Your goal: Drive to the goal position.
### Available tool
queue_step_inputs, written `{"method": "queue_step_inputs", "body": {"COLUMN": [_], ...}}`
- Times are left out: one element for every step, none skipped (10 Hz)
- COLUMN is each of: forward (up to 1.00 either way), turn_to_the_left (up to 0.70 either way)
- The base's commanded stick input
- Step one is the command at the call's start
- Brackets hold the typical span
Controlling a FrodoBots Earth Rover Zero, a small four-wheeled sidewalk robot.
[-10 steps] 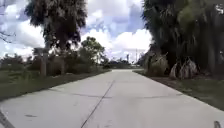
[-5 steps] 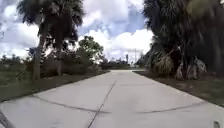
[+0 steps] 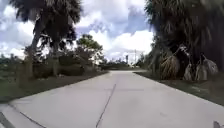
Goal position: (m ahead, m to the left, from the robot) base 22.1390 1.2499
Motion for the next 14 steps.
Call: {"method": "queue_step_inputs", "body": {"forward": [1.00,1.00,1.00,1.00,1.00,1.00,1.00,1.00,1.00,1.00,1.00,1.00,1.00,1.00], "turn_to_the_left": [0.00,0.00,0.00,0.00,0.00,0.00,0.00,0.00,0.00,0.00,0.00,0.00,0.00,0.00]}}
